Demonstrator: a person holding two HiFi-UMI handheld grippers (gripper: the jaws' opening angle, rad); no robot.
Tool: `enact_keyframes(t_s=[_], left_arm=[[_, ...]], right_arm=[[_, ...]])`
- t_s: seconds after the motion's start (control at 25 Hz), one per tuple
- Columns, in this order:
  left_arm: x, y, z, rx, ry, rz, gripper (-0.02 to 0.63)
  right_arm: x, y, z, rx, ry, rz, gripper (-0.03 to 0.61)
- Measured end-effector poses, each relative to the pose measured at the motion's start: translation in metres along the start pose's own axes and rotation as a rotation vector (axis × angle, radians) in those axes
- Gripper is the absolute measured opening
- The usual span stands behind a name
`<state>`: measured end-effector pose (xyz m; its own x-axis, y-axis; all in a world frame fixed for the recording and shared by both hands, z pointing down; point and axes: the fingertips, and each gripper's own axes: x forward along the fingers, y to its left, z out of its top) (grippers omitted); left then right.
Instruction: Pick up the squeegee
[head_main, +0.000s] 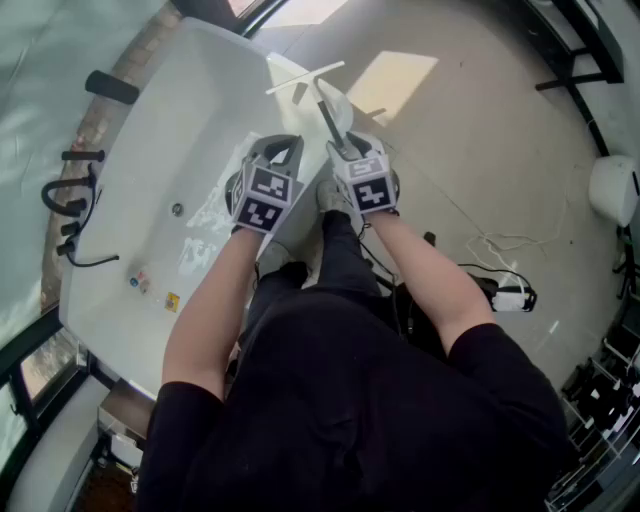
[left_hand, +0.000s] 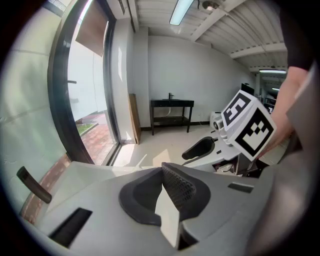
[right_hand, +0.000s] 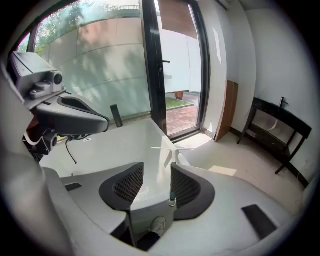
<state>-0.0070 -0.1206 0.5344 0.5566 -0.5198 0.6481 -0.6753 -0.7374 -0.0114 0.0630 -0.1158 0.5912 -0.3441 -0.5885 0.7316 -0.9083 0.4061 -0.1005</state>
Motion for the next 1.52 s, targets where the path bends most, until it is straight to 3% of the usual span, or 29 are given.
enact_keyframes(t_s=[0.24,0.68,0.88,0.96,1.12,1.52], left_arm=[[0.094,0.032,0.000,-0.028,0.057,0.012,0.003],[0.184,0.063,-0.041,-0.135,0.179,0.025,0.003],[0.192,0.069,-0.054,-0.178,0.207,0.031,0.003],[0.193,0.071,-0.056,-0.186,0.202,0.031,0.003],[0.188,0.077,-0.055,-0.202,0.204,0.040,0.003],[0.137,0.083,-0.043,-0.203,0.153,0.087,0.003]], right_arm=[[0.100,-0.070,-0.016,0.023,0.105,-0.015,0.175],[0.203,-0.089,-0.062,0.024,0.269,0.068,0.175],[0.220,-0.087,-0.063,0.015,0.321,0.081,0.175],[0.221,-0.089,-0.056,0.005,0.320,0.062,0.121],[0.219,-0.095,-0.051,0.012,0.315,0.036,0.107],[0.186,-0.084,-0.029,0.060,0.231,0.042,0.097]])
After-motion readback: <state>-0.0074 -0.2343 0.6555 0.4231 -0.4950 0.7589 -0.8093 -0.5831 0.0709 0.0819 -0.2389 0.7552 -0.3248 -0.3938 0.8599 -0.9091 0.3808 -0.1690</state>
